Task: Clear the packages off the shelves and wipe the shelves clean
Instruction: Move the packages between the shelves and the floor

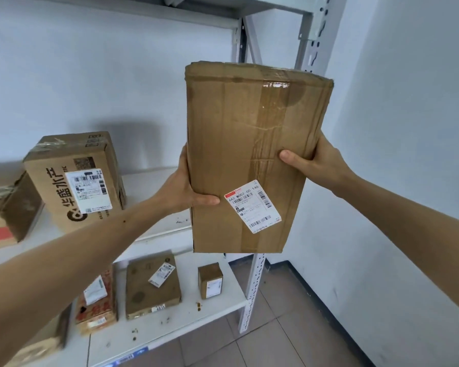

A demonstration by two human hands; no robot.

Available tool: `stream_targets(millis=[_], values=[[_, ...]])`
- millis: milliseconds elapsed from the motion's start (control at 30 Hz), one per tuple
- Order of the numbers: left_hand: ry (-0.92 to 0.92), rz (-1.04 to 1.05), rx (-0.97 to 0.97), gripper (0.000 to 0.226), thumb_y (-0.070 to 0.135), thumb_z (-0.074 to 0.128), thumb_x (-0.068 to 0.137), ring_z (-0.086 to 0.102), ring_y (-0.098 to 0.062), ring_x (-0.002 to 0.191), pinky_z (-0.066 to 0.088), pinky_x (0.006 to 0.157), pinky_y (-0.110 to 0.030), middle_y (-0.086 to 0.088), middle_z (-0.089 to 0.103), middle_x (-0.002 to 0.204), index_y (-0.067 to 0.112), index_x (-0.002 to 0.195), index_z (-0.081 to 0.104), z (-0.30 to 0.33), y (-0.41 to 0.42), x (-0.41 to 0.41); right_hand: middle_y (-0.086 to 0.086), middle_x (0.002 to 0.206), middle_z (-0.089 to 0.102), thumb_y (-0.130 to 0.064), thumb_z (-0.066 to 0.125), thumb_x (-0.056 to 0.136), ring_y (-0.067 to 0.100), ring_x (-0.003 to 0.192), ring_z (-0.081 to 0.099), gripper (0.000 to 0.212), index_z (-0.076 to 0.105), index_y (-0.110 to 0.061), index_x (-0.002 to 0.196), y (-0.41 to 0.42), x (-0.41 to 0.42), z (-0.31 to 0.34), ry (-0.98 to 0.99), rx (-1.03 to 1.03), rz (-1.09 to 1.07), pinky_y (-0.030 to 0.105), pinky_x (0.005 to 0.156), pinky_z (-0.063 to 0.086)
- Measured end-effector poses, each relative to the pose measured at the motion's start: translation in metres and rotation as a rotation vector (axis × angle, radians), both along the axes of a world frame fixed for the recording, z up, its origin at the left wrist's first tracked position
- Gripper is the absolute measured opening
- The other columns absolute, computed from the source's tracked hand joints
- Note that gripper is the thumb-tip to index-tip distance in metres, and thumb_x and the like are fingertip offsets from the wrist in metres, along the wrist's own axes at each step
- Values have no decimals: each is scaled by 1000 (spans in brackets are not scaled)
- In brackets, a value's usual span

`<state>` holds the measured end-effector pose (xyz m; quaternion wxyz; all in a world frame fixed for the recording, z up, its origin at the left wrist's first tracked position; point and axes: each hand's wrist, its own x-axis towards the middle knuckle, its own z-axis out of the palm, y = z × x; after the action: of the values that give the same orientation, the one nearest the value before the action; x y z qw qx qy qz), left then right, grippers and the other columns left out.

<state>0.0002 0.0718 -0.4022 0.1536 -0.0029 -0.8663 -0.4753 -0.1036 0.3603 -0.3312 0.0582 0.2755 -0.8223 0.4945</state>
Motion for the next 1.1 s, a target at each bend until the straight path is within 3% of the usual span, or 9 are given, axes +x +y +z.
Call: stream_targets(millis=[133,333,467,600,667,733,900,1000,1100], values=[[-1,-62,11,134,26,91,62,50,-4,117,47,90,-18,18,39,141,35,152,-8,-12,43,2,-17,130,57,-61,79,69,5,115,58,89,39,-33,144,48,23,-12,-27,4,-65,25,90,50],[-55,-175,8,138,22,92,63,46,-4,120,44,90,-16,21,38,136,31,153,-12,-46,93,-13,-18,128,58,-58,81,69,4,116,58,89,39,-32,142,108,43,-43,-90,10,-176,29,94,52],[-78,-259,12,136,20,92,64,44,-4,122,40,87,-11,18,37,140,28,154,-9,-81,117,-22,-17,130,59,-67,81,58,5,117,59,101,39,-32,143,136,49,-76,-154,23,-253,33,98,52],[-115,-341,22,134,24,93,62,40,-2,126,37,101,-22,23,34,137,25,154,-4,-126,133,-28,-18,131,59,-73,82,51,7,119,58,110,37,-36,143,154,54,-118,-256,56,-307,37,100,52],[-138,-386,26,136,38,92,55,39,2,127,35,100,-13,31,33,134,24,154,0,-153,142,-31,-19,131,59,-77,83,45,8,121,58,114,37,-38,142,164,55,-147,-307,69,-340,40,102,51],[-159,-417,33,136,45,88,50,37,2,130,32,100,-7,25,33,140,22,154,4,-182,151,-34,-19,132,58,-78,84,43,9,123,56,117,37,-39,142,173,57,-179,-353,62,-362,41,104,49],[-227,-443,25,134,47,88,51,36,-6,137,32,114,-35,10,37,149,26,155,7,-254,169,-47,-14,133,55,-67,88,42,11,124,53,122,35,-29,146,193,55,-260,-475,41,-434,39,109,44],[-263,-429,9,128,36,92,57,37,-6,134,30,115,-35,11,37,146,22,155,11,-303,180,-57,-12,135,56,-68,90,35,12,127,52,129,35,-27,145,203,45,-313,-551,28,-443,40,112,41],[-340,-394,30,124,22,91,64,37,-5,133,29,112,-30,10,37,149,21,156,8,-359,191,-71,-12,134,55,-52,95,44,10,127,51,120,35,-25,145,213,28,-369,-601,-1,-447,36,112,40]])
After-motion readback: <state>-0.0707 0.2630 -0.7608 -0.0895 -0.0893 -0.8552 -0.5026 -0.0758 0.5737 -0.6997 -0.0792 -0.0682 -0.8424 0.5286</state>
